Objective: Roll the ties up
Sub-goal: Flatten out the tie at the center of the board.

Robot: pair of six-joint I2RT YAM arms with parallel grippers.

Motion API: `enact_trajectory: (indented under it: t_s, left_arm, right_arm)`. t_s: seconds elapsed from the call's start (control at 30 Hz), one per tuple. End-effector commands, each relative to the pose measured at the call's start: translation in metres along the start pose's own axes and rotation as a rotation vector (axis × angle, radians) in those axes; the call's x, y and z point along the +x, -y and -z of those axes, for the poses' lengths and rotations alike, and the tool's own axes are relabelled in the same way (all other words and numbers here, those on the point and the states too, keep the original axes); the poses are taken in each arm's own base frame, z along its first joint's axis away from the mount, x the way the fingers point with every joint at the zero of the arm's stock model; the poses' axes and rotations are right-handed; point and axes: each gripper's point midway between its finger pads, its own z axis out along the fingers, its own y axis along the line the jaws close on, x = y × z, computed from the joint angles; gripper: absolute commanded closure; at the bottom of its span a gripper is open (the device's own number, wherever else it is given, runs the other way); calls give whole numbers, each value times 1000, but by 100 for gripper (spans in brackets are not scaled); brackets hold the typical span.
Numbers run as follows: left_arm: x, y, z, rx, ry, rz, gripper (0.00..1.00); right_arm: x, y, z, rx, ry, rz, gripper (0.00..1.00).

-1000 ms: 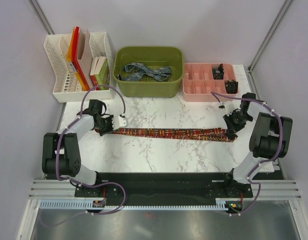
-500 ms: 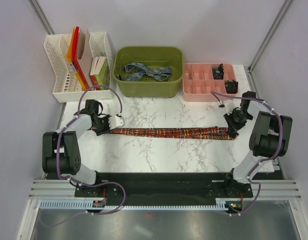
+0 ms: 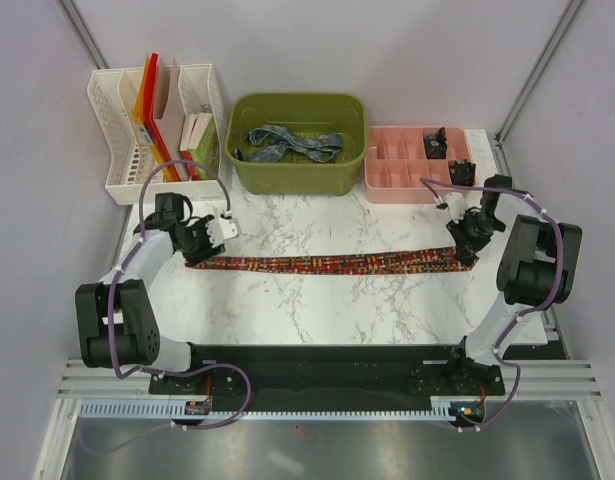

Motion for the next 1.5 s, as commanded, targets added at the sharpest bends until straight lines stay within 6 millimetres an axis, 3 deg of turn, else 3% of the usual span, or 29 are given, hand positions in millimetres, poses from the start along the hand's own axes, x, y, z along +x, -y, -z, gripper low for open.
enact_trajectory:
  t_s: [0.0,0.13,0.27,0.4,0.57,0.7,0.73,0.8,0.83,0.9,0.93,1.0,1.03,1.13,1.17,1.3,1.33,1.37,1.4,1.43,1.47]
  left_arm:
    - [-26,-18,18,-61,102,220,42]
    - [-22,-32,31,-111,120,471,41]
    - [-19,-31,38,-126,136,650,40]
    - [-2,-33,37,-160,89,827,40]
    - [35,-38,46,-199,10,1081,40]
    - [54,-22,44,-173,-22,1184,40]
    - [55,-20,42,-163,-22,1192,40]
    - [59,-16,35,-136,-37,1206,42]
    - [61,-16,30,-133,-37,1209,43]
    - [66,-12,21,-110,-48,1237,44]
    - [66,-13,19,-101,-43,1245,45]
    - [67,-14,14,-85,-37,1264,47]
    - [62,-14,13,-63,-9,1268,47]
    - [56,-10,9,-16,34,1280,47]
    - [55,-7,8,-1,39,1284,48]
    - [59,4,-2,45,27,1319,53]
    - [59,5,-2,54,35,1328,55]
    - [60,6,-3,62,38,1338,57]
    - [61,7,-3,62,42,1348,58]
    - [59,8,-3,76,57,1359,59]
    - [58,9,-3,82,63,1368,60]
  right_arm:
    - [-21,12,8,-8,64,54,68]
    - [-34,0,30,-36,120,57,64]
    - [-55,-22,58,-87,229,65,52]
    - [-73,-42,56,-128,237,42,54]
    - [-109,-86,48,-218,277,-10,56]
    - [-154,-130,40,-265,350,17,58]
    - [-165,-150,36,-299,357,52,59]
    - [-186,-166,33,-323,390,49,61]
    - [-196,-186,28,-363,391,71,63]
    - [-218,-204,27,-390,434,70,64]
    - [-227,-225,23,-422,437,95,64]
    - [-255,-244,30,-445,518,96,64]
    - [-265,-264,32,-465,541,129,64]
    - [-302,-294,45,-471,675,144,65]
    - [-321,-296,54,-436,756,161,64]
    - [-354,-320,71,-337,895,288,56]
    - [-357,-334,73,-321,926,351,52]
    - [-370,-341,84,-302,1007,384,50]
    - [-376,-341,84,-268,1035,368,42]
    - [-381,-348,77,-267,1046,345,24]
    - [-389,-351,78,-299,1061,256,17]
